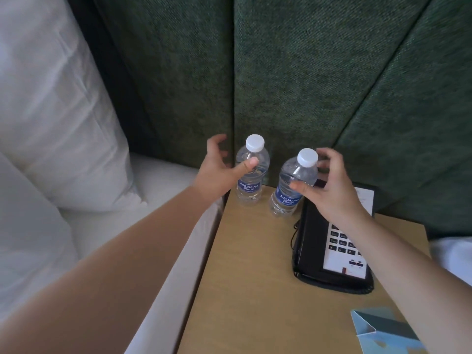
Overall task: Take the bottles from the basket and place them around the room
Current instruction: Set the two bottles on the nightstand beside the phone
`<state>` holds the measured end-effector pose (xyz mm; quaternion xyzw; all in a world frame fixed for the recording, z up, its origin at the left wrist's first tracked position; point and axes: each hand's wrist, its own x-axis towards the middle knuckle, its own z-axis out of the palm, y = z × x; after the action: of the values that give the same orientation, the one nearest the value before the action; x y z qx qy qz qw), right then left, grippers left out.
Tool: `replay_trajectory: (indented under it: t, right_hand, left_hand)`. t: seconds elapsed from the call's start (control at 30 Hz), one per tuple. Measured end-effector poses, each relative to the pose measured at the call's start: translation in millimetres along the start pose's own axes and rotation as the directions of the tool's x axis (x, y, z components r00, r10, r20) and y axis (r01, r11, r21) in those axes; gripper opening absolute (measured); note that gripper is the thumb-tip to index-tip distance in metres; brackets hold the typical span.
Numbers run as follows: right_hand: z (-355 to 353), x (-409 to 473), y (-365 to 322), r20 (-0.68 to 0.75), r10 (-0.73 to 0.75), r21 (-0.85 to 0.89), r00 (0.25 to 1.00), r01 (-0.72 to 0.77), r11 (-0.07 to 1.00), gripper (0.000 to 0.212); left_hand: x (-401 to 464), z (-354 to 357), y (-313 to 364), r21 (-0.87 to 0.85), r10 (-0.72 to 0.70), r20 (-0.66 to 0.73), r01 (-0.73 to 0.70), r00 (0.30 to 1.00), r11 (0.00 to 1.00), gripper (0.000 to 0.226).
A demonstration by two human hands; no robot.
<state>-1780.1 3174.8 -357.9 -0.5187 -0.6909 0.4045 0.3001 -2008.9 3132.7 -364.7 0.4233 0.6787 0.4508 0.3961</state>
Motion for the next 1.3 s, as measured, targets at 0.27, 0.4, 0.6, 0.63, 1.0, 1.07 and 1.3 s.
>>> replay_trajectory:
  t: [0.27,0.4,0.6,0.63,1.0,1.07,1.3]
  right_hand:
    - [11,4,-8,-0.096,0.075,0.055,0.993,-0.07,0.996,0.059]
    - [20,8,-11,-0.139,0.042,0.031,0.989,-0.038,0.999,0.055]
    - [26,17,-13,-0.196,0.003,-0.006,0.981,-0.004,1.0,0.052]
    - [25,18,-13,-0.19,-0.004,-0.006,0.982,0.003,1.0,0.052]
    - [23,17,-14,-0.156,-0.044,-0.058,0.987,0.036,0.998,0.054]
    - [22,19,-13,-0.143,-0.003,-0.051,0.99,-0.005,0.999,0.057]
    - [-5,4,-27,-0.065,0.016,-0.06,0.998,-0.02,0.998,0.063]
  left_hand:
    - [7,20,-1,-0.113,-0.104,-0.009,0.102,0.995,0.988,0.062]
    - [13,22,2,-0.104,-0.106,0.003,0.105,0.994,0.989,0.06]
    - [12,20,2,-0.073,-0.149,-0.011,0.148,0.989,0.986,0.08]
    - [11,20,2,-0.067,-0.152,-0.017,0.151,0.988,0.986,0.083]
    - [22,24,3,0.135,-0.081,-0.107,0.095,0.991,0.986,0.055]
    - [20,24,2,0.154,-0.074,-0.112,0.091,0.991,0.984,0.057]
    - [-18,13,24,0.163,-0.049,-0.098,0.064,0.994,0.985,0.096]
